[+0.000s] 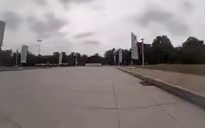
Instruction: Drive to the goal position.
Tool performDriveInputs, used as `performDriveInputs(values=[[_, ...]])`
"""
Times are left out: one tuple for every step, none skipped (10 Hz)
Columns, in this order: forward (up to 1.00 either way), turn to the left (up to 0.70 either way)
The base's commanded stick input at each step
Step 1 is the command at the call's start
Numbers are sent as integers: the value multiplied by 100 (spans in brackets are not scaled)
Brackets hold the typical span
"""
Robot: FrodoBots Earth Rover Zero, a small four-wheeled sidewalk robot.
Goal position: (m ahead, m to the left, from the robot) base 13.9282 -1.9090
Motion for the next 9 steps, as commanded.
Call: performDriveInputs(values=[[60,0],[60,0],[60,0],[60,0],[60,0],[60,0],[60,0],[60,0],[60,0]])
